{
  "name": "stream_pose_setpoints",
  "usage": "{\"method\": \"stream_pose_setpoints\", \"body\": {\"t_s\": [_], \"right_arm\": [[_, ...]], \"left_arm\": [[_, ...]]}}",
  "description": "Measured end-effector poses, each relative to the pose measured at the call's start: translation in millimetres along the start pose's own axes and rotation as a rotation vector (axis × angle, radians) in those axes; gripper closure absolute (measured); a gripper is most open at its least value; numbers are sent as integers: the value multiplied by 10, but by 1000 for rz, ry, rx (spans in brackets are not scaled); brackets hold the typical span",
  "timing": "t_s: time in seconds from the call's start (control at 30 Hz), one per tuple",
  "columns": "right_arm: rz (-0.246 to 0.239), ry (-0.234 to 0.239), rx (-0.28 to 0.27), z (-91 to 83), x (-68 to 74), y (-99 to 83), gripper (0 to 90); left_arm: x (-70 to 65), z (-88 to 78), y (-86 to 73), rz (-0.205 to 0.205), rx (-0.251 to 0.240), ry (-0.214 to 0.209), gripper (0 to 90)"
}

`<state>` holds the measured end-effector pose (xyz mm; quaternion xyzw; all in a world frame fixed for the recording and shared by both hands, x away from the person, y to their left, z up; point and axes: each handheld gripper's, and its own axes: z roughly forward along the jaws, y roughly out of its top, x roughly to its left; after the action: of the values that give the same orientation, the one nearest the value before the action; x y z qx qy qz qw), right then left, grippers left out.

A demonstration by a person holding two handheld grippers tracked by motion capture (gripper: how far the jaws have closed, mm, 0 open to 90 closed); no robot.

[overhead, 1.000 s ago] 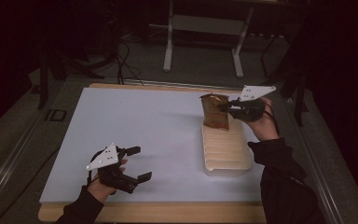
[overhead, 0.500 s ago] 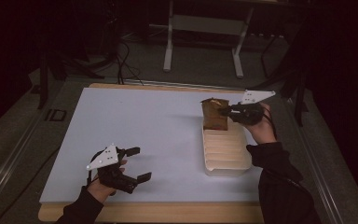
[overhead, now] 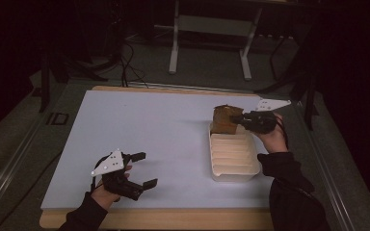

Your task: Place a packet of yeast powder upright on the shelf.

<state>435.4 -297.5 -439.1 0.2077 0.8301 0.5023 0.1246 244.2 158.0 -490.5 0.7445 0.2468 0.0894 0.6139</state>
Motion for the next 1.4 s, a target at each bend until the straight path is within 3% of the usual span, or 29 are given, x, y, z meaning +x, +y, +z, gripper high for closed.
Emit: {"method": "stream_pose_setpoints", "body": {"t_s": [0.07,0.13,0.3,0.37,0.47,0.57,0.67,0.8,0.97,1.4], "right_arm": [[-19,-11,70,69,14,-57,776],[-5,-4,46,77,10,-85,774],[-6,-27,69,75,34,-39,721],[0,-64,86,66,56,-1,676],[67,-114,92,35,82,75,568],[84,-158,79,-19,105,166,472],[82,-172,54,-80,151,265,441],[69,-175,30,-139,231,388,412],[70,-143,9,-176,359,519,355],[45,-98,-33,-223,709,636,267]], "left_arm": [[-2,4,-3,0,2,-1,18],[-2,4,-3,0,1,0,18],[2,3,-2,0,0,-2,18],[3,3,-4,-1,1,-1,18],[1,3,-6,5,7,2,18],[-7,7,-7,9,12,-1,18],[-17,15,-9,9,16,-2,18],[-26,25,-8,12,18,-5,18],[-33,29,-3,17,18,-7,18],[-38,34,-4,15,19,-7,19]]}}
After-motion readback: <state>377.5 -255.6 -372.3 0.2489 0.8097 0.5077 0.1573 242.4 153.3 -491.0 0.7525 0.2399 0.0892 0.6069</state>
